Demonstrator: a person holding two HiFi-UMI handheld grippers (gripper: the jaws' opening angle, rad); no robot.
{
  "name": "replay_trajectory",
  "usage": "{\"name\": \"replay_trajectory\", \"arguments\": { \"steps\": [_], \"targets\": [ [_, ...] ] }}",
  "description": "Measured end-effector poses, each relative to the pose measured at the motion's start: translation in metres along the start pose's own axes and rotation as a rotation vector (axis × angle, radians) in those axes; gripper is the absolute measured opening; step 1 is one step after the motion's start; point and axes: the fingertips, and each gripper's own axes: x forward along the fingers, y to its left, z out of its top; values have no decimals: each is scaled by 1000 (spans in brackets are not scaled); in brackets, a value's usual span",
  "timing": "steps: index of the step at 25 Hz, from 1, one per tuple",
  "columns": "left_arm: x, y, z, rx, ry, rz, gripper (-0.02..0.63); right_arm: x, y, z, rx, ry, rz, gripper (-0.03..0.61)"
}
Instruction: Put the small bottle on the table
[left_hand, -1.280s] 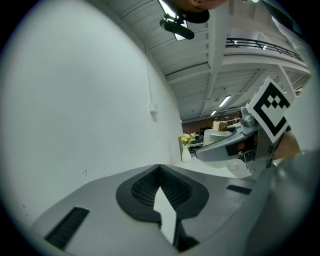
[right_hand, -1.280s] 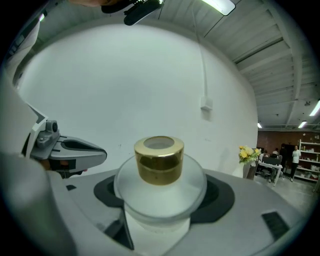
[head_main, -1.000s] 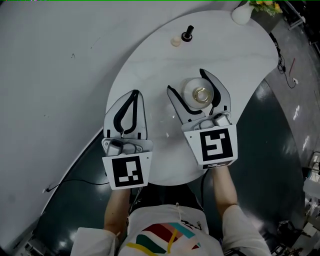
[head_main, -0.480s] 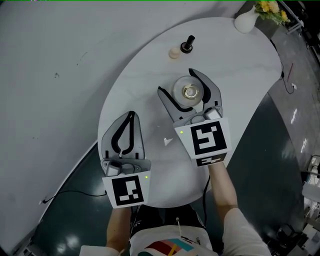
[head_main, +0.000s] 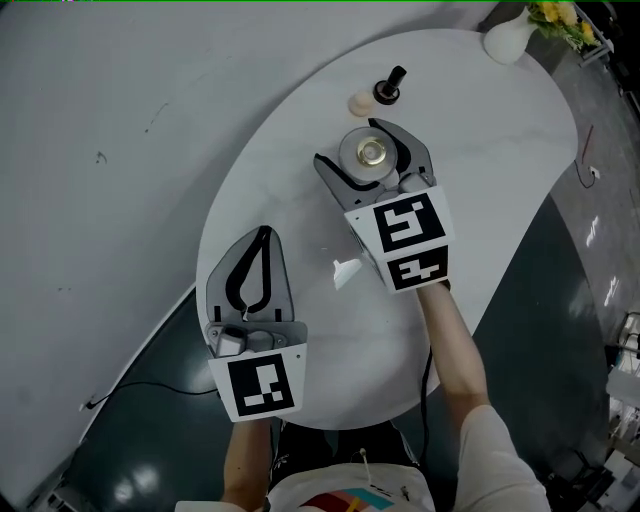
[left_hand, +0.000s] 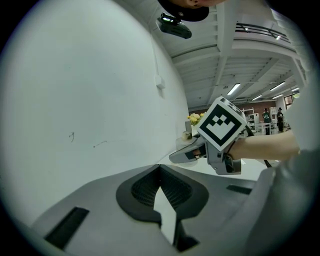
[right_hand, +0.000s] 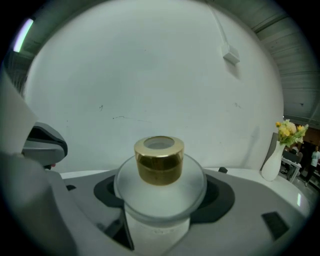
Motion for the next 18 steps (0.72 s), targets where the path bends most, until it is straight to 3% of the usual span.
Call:
{"name": "replay_trajectory", "arguments": {
  "steps": [18],
  "targets": [
    [23,16,-35,7,59,25,15,93,-12,-30,78,142,46,350]
  ]
}}
